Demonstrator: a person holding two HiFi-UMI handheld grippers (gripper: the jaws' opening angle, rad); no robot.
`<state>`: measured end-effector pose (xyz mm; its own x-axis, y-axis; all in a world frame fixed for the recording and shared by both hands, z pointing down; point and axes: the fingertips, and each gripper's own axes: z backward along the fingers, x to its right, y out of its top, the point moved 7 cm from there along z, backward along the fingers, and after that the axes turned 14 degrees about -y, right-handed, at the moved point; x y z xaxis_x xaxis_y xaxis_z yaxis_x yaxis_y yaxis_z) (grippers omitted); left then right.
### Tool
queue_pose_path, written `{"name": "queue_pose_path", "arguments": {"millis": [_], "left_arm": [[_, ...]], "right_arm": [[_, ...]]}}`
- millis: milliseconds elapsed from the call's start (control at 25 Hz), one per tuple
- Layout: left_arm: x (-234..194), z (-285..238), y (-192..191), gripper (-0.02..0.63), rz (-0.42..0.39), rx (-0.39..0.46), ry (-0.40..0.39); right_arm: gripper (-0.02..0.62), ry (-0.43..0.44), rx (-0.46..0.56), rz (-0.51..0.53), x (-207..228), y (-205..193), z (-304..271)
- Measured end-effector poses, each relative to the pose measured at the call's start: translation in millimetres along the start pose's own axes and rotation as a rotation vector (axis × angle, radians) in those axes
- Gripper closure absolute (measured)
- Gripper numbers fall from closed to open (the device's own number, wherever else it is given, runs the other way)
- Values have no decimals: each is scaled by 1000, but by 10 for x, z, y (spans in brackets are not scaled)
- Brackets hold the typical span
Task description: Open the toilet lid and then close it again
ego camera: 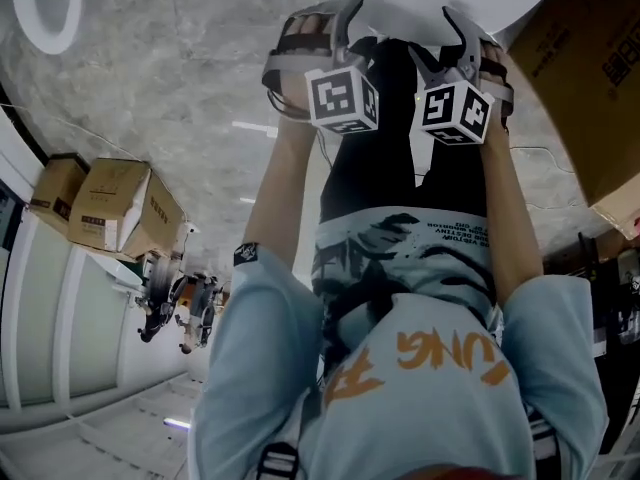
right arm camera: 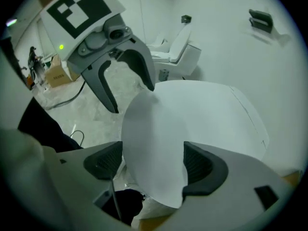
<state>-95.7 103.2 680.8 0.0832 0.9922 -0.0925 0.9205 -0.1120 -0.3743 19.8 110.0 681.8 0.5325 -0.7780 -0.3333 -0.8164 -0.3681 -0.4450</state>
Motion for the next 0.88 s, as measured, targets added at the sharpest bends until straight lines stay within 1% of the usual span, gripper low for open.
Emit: {"name": "queue_pose_path", "arguments": {"millis": [40,120,240,400,560,720,880], "left_arm": [[17,-46,-4,249,-38,-19,-8],[12,-107,-1,245,-86,-42,-1],[-56,-158,32,245,-129,-67,23],[-139,-207,122,246,-154,-79,21],[-181,-255,192,244,-169,-110,50],[-49,-294,182,244,-197,-139,59],[-156,-181,127,244,-198,-135,53]], "right_arm": [[170,-4,-3,31,-29,-27,-29],[164,-17,-6,82,-66,-62,-80],[163,-38,-11,132,-77,-72,-145],[155,-80,-8,163,-11,-56,-193],[160,-137,-31,157,1,-68,-216],[172,-137,-61,153,-131,-175,-148],[173,-126,-67,167,-76,4,-137]]}}
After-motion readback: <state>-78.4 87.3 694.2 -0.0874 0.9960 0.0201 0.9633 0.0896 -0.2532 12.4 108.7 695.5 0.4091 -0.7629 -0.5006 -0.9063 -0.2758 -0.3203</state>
